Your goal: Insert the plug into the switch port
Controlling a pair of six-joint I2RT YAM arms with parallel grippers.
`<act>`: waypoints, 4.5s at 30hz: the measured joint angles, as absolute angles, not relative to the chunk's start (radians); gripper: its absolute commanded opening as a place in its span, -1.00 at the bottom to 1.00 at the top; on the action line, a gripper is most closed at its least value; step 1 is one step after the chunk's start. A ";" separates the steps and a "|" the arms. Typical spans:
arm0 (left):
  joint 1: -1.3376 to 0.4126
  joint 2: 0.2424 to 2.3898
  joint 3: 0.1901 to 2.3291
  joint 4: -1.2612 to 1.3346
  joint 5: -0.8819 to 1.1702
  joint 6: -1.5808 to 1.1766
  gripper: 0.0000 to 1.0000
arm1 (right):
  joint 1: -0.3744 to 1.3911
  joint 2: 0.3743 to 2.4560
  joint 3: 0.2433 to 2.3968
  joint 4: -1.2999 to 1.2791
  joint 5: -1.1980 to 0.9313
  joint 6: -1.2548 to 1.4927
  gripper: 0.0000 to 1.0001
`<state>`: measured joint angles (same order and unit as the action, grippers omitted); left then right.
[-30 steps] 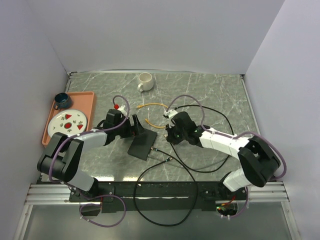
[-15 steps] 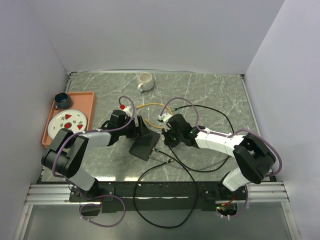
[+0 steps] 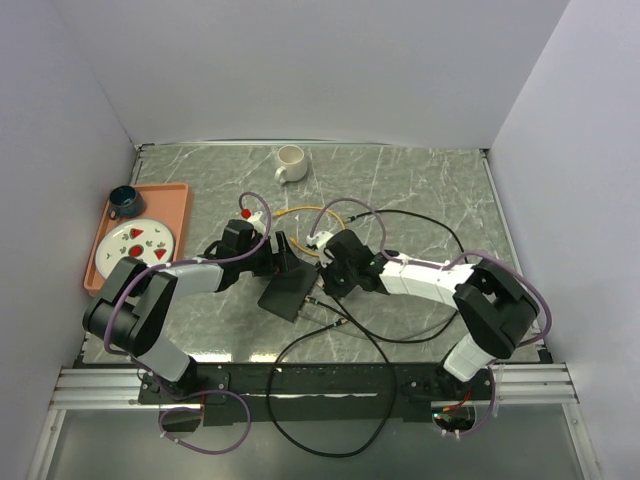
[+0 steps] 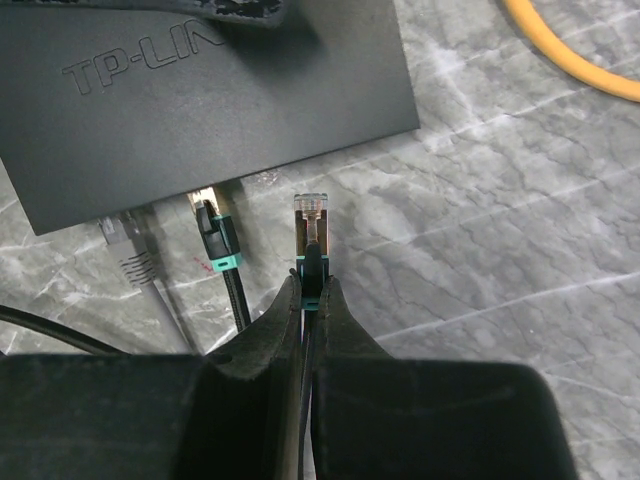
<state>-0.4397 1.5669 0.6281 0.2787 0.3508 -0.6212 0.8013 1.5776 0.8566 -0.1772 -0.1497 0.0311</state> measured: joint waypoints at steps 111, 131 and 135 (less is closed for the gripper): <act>-0.527 1.565 0.543 0.451 0.190 -0.674 0.30 | 0.904 1.712 1.008 -0.304 -0.033 0.061 -1.00; -0.603 1.562 0.543 0.452 0.099 -0.665 0.30 | 0.904 1.711 1.015 -0.358 -0.053 0.038 -1.00; -0.625 1.562 0.543 0.453 0.080 -0.652 0.30 | 0.904 1.711 1.024 -0.386 -0.060 0.029 -1.00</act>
<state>-0.6250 1.5616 0.5430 0.4526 0.0795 -0.6521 0.9035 1.7115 1.0245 -0.3862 -0.0605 0.0288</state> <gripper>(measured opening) 0.650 0.042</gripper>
